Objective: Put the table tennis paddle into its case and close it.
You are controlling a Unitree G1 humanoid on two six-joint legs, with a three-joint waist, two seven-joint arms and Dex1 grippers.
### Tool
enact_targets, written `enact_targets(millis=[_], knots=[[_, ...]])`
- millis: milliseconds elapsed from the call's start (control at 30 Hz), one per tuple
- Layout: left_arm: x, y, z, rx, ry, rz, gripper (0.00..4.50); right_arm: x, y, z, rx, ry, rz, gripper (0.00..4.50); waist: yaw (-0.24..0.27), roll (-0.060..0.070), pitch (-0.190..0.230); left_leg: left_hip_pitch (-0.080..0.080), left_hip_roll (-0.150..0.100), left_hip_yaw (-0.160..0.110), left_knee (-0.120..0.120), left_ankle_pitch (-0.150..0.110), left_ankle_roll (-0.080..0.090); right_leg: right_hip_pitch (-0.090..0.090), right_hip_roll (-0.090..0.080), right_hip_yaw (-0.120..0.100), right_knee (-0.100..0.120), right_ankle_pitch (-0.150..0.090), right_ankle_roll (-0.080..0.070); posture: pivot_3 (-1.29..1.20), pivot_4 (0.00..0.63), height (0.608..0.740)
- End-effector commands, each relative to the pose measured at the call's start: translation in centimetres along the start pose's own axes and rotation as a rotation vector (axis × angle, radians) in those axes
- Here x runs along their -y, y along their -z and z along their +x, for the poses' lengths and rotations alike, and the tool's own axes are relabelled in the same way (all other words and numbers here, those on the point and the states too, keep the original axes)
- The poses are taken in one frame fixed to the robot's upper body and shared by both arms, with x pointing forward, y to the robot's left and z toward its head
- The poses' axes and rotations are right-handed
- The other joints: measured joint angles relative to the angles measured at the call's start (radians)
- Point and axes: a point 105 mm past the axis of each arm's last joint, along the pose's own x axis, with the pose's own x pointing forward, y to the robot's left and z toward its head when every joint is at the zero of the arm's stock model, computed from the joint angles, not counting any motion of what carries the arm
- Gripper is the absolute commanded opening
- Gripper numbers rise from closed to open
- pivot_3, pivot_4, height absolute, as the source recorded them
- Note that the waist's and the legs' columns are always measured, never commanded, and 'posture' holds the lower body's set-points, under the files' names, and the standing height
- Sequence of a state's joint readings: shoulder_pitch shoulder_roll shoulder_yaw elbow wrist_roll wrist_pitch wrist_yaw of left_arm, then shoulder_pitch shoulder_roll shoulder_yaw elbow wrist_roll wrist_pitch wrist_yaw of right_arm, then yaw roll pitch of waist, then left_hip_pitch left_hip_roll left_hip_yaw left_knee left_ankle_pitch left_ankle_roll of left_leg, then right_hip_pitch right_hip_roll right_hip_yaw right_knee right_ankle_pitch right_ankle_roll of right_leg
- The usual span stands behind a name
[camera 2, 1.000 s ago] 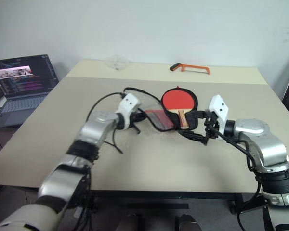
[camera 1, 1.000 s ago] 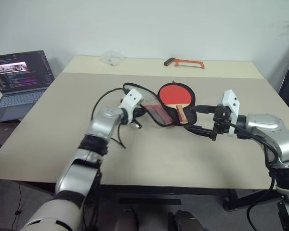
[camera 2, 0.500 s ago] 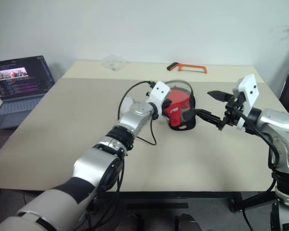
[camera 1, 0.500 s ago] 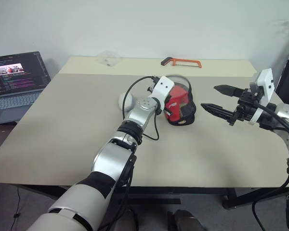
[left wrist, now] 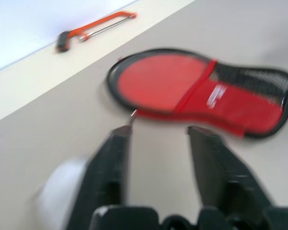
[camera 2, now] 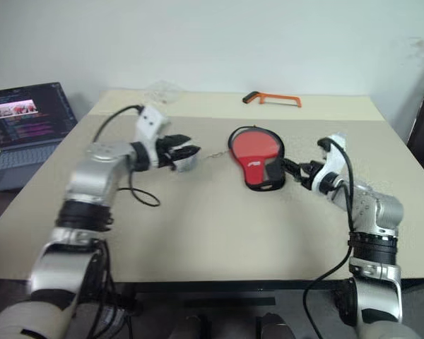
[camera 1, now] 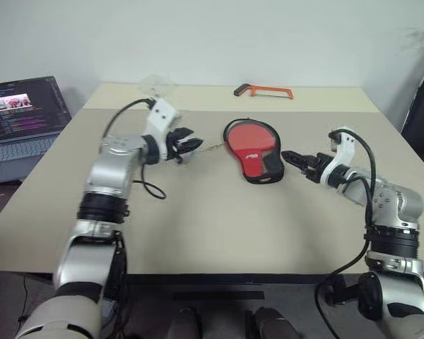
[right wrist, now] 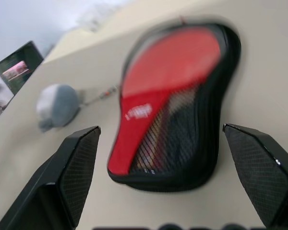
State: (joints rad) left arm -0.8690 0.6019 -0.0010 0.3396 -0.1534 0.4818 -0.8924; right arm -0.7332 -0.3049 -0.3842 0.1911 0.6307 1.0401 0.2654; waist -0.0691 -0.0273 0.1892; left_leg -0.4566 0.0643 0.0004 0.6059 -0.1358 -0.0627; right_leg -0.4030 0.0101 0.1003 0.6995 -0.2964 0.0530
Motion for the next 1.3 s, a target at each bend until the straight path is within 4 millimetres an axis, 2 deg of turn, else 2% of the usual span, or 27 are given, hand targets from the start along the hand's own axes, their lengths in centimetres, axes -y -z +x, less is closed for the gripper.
enact_targets(millis=[33, 100, 133, 300, 367, 567, 900, 1133, 1300], knots=[[0.4, -0.9, -2.4, 0.023, 0.038, 0.019, 3.54, 0.7, -0.4, 0.3, 0.027, 0.035, 0.096, 4.50, 0.005, 0.000, 0.000, 0.000, 0.000, 0.000, 0.000, 0.000, 0.000, 0.000, 0.000, 0.000, 0.000, 0.000, 0.000, 0.00, 0.150, 0.740], [0.4, -0.3, -3.7, 0.004, 0.037, 0.016, 4.28, 1.5, 0.4, 0.7, 0.012, 0.069, 0.127, 4.50, 0.007, 0.000, 0.000, 0.000, 0.000, 0.000, 0.000, 0.000, 0.000, 0.000, 0.000, -0.001, 0.000, 0.000, 0.000, 0.00, 0.150, 0.740], [0.2, 0.0, -4.4, -0.005, 0.027, 0.010, 4.48, 1.8, 0.8, 0.9, 0.006, 0.078, 0.147, 4.50, 0.008, 0.000, 0.000, 0.000, 0.000, 0.000, 0.000, 0.000, 0.000, 0.000, 0.000, -0.001, 0.000, 0.000, 0.000, 0.00, 0.150, 0.740], [-0.5, 0.8, -5.9, -0.041, -0.044, 0.025, 4.48, 2.4, 1.8, 1.5, -0.013, 0.080, 0.226, 4.50, 0.009, 0.000, 0.000, 0.000, 0.000, 0.000, 0.000, 0.000, 0.000, 0.000, 0.000, 0.000, 0.000, -0.001, 0.001, 0.00, 0.150, 0.740], [-0.7, 1.1, -5.7, -0.047, -0.089, 0.045, 4.48, 2.3, 2.3, 1.8, -0.022, 0.065, 0.250, 4.50, 0.009, 0.000, 0.000, 0.000, 0.000, 0.000, 0.000, 0.000, 0.001, 0.000, 0.000, 0.000, 0.000, -0.001, 0.001, 0.00, 0.150, 0.740], [0.9, 1.5, -5.2, -0.053, -0.041, 0.045, 4.48, 0.9, 3.6, 3.1, -0.051, 0.006, 0.302, 4.50, -0.001, 0.000, 0.000, 0.001, 0.001, 0.000, 0.000, 0.001, 0.001, 0.000, 0.001, 0.000, 0.000, 0.000, 0.002, 0.00, 0.150, 0.740], [1.3, 1.9, -4.8, -0.064, -0.029, 0.032, 4.48, -1.9, 4.0, 4.3, -0.076, -0.082, 0.289, 4.50, -0.020, 0.000, 0.000, 0.001, 0.002, 0.000, -0.001, 0.001, 0.002, -0.001, 0.002, 0.001, 0.000, 0.000, 0.002, 0.00, 0.150, 0.740], [1.5, 1.9, -4.6, -0.067, -0.023, 0.034, 4.48, -2.9, 4.5, 5.3, -0.089, -0.094, 0.282, 4.50, -0.021, 0.000, 0.000, 0.001, 0.002, 0.000, -0.001, 0.001, 0.002, -0.001, 0.002, 0.001, 0.000, 0.000, 0.002, 0.00, 0.150, 0.740], [1.8, 1.9, -4.3, -0.067, -0.017, 0.037, 4.48, -2.4, 4.6, 6.4, -0.080, -0.052, 0.269, 4.50, -0.021, 0.000, 0.000, 0.001, 0.002, 0.000, -0.001, 0.001, 0.002, -0.001, 0.002, 0.001, 0.000, 0.000, 0.002, 0.00, 0.150, 0.740]])
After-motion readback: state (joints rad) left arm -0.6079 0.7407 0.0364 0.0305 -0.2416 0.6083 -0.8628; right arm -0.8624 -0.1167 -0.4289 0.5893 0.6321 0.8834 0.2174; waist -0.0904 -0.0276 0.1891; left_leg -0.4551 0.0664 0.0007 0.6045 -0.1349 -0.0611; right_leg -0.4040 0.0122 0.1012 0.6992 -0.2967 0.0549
